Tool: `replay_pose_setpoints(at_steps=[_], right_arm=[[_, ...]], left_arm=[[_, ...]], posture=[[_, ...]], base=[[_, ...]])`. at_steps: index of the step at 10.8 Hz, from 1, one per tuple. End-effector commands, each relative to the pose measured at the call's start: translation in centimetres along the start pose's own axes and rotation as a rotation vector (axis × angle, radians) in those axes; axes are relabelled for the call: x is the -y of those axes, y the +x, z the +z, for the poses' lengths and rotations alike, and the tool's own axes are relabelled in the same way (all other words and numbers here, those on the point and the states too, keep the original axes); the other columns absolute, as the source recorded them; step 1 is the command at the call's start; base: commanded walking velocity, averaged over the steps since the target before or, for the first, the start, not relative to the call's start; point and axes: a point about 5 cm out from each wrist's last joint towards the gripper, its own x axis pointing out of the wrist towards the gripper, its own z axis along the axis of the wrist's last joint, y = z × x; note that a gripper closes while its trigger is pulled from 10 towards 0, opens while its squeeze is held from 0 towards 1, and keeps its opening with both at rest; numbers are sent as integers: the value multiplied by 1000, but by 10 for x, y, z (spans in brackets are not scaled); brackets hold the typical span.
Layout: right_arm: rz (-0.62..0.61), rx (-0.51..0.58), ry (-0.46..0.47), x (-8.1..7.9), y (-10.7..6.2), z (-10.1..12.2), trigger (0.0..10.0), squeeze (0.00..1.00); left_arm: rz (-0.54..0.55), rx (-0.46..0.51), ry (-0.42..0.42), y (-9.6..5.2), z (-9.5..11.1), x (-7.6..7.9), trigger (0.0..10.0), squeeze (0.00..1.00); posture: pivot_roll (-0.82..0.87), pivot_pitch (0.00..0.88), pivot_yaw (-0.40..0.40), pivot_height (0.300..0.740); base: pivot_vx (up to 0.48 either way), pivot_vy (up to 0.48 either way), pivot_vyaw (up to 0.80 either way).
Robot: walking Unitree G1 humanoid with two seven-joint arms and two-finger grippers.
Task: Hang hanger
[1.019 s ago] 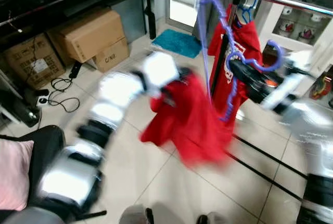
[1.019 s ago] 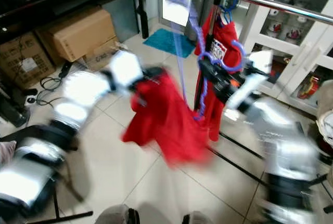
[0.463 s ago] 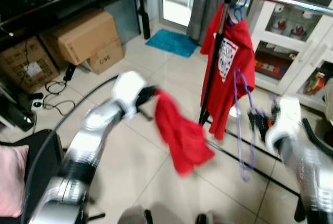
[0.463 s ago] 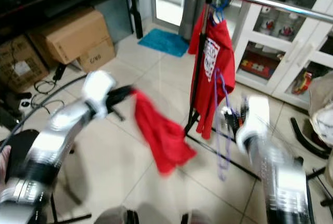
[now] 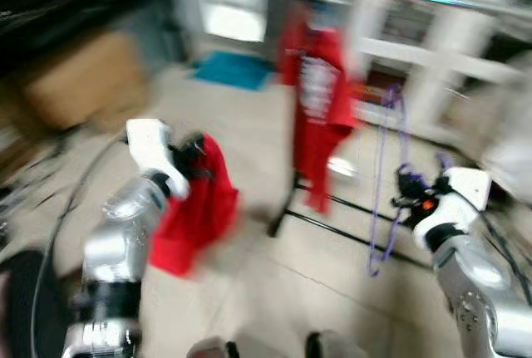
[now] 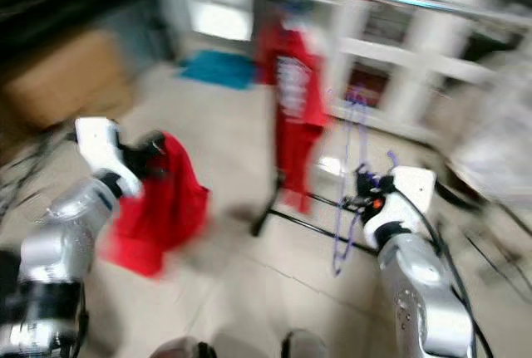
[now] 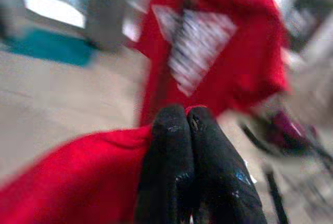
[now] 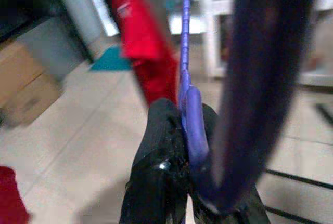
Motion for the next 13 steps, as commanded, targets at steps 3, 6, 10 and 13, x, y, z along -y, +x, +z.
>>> replay_pose_setpoints(at_steps=[3, 6, 10, 13], right_arm=[[-51, -46, -130, 9, -7, 0, 10000, 0], [-125, -64, -227, 23, -35, 8, 10000, 0], [-197, -44, -238, 17, -46, 1, 10000, 0], [-118, -36, -228, 11, -37, 2, 10000, 0]], left_arm=[[-23, -82, 243, -5, -16, 15, 10000, 0], [-83, -99, 272, -8, -30, 34, 10000, 0], [-72, -117, 261, -13, -42, 38, 10000, 0], [125, 27, 206, -16, -21, 13, 10000, 0]], posture=[[-126, 0, 17, 740], [-197, 0, 6, 740], [-189, 0, 56, 740], [-153, 0, 64, 740]], base=[[0, 0, -800], [0, 0, -800], [0, 0, -800], [0, 0, -267]])
